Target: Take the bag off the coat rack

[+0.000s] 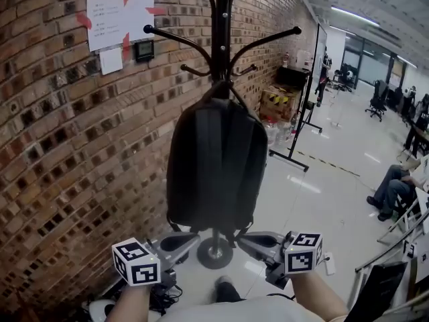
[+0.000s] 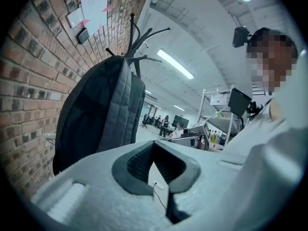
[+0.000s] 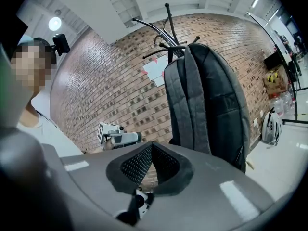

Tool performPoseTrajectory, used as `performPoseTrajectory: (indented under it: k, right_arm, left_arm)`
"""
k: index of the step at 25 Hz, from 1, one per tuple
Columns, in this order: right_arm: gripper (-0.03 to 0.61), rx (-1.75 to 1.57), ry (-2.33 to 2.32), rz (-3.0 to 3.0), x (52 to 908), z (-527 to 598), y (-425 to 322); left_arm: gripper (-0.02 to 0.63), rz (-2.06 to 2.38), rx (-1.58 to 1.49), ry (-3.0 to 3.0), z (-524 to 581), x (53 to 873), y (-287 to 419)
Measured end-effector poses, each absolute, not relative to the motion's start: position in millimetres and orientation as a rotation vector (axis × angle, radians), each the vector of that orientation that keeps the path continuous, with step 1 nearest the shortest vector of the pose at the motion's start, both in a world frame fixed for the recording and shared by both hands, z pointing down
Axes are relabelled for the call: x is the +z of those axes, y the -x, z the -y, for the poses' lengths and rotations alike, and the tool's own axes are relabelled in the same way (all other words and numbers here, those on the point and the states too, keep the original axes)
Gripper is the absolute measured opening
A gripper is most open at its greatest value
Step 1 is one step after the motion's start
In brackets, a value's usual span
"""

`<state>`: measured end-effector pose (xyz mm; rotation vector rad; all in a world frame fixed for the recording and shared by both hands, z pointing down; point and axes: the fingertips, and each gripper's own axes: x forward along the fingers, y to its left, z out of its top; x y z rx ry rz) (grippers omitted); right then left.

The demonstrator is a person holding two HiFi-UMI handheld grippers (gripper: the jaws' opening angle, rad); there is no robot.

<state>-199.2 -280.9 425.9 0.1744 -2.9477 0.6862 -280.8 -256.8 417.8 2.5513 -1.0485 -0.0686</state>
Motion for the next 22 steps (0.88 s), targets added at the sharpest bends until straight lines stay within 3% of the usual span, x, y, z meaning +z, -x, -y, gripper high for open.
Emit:
performPoseTrajectory:
  k: [11,14,22]
  right_arm:
    - [-0.003,0.523,-0.285,3.001,399,338,193]
    - [0.007,0.53,-0.322,3.046,386,361,184]
    - [0.193,0.389,-0.434,3.089,350,429,167]
  left_arm:
    - [0.0,1.077,-0.097,-2.688,294,374,305]
    - [0.07,1.095,-0.131,-2.713,310,358,321]
    - [0.253,1.202,-0.107,-2.743,372,328,375]
